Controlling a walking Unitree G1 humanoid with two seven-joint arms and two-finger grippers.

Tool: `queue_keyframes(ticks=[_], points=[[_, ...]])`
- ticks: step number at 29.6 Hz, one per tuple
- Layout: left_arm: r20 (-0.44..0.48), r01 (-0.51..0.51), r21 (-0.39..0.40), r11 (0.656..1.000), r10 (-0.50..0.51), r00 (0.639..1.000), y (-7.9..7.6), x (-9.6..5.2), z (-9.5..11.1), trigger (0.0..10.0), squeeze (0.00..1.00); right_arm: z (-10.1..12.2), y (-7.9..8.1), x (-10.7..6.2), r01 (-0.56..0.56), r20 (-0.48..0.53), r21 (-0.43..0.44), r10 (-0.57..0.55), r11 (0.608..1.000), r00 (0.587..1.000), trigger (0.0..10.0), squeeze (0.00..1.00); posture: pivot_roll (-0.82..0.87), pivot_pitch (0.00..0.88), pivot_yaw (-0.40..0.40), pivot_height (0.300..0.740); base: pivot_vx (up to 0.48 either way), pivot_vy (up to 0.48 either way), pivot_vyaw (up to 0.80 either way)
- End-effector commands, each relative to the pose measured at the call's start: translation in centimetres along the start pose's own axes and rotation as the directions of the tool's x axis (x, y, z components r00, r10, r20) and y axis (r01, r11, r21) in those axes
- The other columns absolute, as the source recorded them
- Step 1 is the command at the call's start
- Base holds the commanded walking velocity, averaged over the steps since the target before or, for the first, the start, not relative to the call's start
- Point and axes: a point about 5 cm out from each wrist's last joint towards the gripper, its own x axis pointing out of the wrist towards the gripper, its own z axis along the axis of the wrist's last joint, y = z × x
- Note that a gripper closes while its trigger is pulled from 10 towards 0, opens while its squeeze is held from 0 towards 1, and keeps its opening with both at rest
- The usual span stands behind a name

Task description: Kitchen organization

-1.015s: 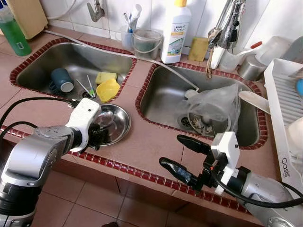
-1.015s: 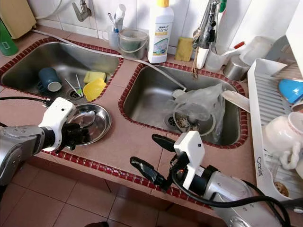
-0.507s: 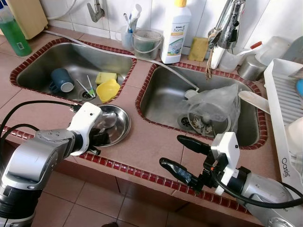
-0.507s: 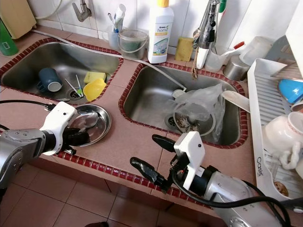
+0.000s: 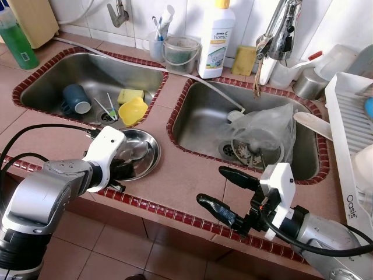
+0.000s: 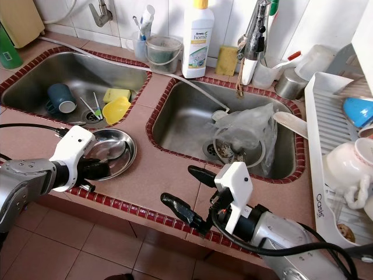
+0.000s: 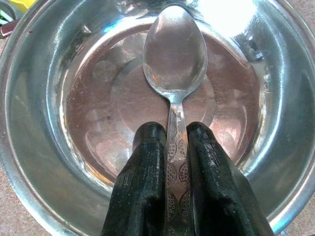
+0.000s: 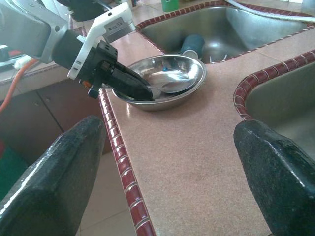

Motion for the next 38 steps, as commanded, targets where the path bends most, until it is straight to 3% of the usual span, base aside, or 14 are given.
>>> queue_keyframes(ticks=[1,8,9,10,11,15,21,26,27,29,30,34,37,38], points=[[0.024,-0.006,-0.006,1.000,0.007,1.000,0.3,-0.3,0.5,0.0,0.00,0.6,0.1,-0.2,-0.004,0.022,-0.017,0.005,1.000,1.000,10.0,0.00,0.17,0.155,-0.047,0.740,0.000,0.000,0.00],[0.123,-0.021,-0.063,0.998,0.029,0.992,1.7,-1.7,2.7,0.0,0.00,0.7,-0.1,0.0,-0.005,0.025,-0.024,0.006,1.000,1.000,10.0,0.00,0.17,0.143,-0.058,0.740,0.000,0.000,0.00],[0.152,-0.023,-0.066,0.998,0.033,0.988,2.3,-2.2,3.3,2.5,0.00,0.7,-0.3,0.1,-0.007,0.025,-0.027,0.007,1.000,1.000,10.0,0.00,0.17,0.138,-0.060,0.740,0.000,0.000,0.00],[0.169,-0.021,-0.067,0.998,0.032,0.985,2.5,-2.4,3.5,8.2,0.00,0.7,-0.3,0.1,-0.007,0.025,-0.029,0.008,1.000,1.000,10.0,0.00,0.18,0.134,-0.062,0.740,0.000,0.000,0.00],[0.207,-0.012,-0.072,0.997,0.026,0.978,2.6,-2.6,4.0,10.0,0.00,0.7,-0.4,0.2,-0.007,0.026,-0.031,0.008,0.999,1.000,10.0,0.00,0.18,0.134,-0.062,0.740,0.000,0.000,0.00],[0.315,-0.045,-0.081,0.996,0.069,0.947,3.2,-2.9,5.2,10.0,0.00,0.9,-0.7,0.4,-0.004,0.042,-0.039,0.006,0.999,0.999,10.0,0.00,0.18,0.120,-0.067,0.740,0.000,0.000,0.00],[0.504,-0.193,-0.035,0.981,0.184,0.844,2.5,-1.6,5.8,10.0,0.00,1.7,-2.3,1.6,0.121,0.159,-0.044,-0.112,0.992,0.981,10.0,0.00,0.18,0.097,-0.075,0.740,0.000,0.000,0.00],[0.657,-0.189,-0.133,0.973,0.229,0.718,0.3,0.1,6.2,10.0,0.00,3.0,-5.5,2.6,0.405,0.304,0.013,-0.389,0.914,0.869,10.0,0.00,0.18,0.080,-0.073,0.740,0.000,0.000,0.00],[0.657,-0.189,-0.133,0.973,0.229,0.718,0.3,0.1,6.2,10.0,0.00,3.0,-5.5,2.6,0.405,0.304,0.013,-0.389,0.914,0.869,10.0,0.00,0.18,0.080,-0.073,0.740,0.000,0.000,0.00],[0.675,-0.107,-0.186,0.977,0.206,0.709,-1.5,2.1,5.4,10.0,0.00,2.7,-7.3,3.1,0.593,0.332,-0.021,-0.554,0.805,0.764,10.0,0.00,0.17,0.067,-0.069,0.740,0.000,0.000,0.00],[0.675,-0.107,-0.186,0.977,0.206,0.709,-1.5,2.1,5.4,10.0,0.00,2.7,-7.3,3.1,0.593,0.332,-0.021,-0.554,0.805,0.764,10.0,0.00,0.17,0.067,-0.069,0.740,0.000,0.000,0.00],[0.698,0.076,-0.296,0.952,0.162,0.697,-3.0,3.6,4.6,10.0,0.00,1.7,-8.5,3.4,0.727,0.331,-0.063,-0.673,0.684,0.661,10.0,0.00,0.17,0.047,-0.067,0.740,0.000,0.000,0.00],[0.718,0.033,-0.244,0.969,0.157,0.677,-3.1,4.2,4.5,10.0,0.00,1.4,-9.3,3.7,0.796,0.345,-0.085,-0.732,0.599,0.587,10.0,0.00,0.16,0.036,-0.064,0.740,0.000,0.000,0.00],[0.718,0.033,-0.244,0.969,0.157,0.677,-3.1,4.2,4.5,10.0,0.00,1.4,-9.3,3.7,0.796,0.345,-0.085,-0.732,0.599,0.587,10.0,0.00,0.16,0.036,-0.064,0.740,0.000,0.000,0.00]])
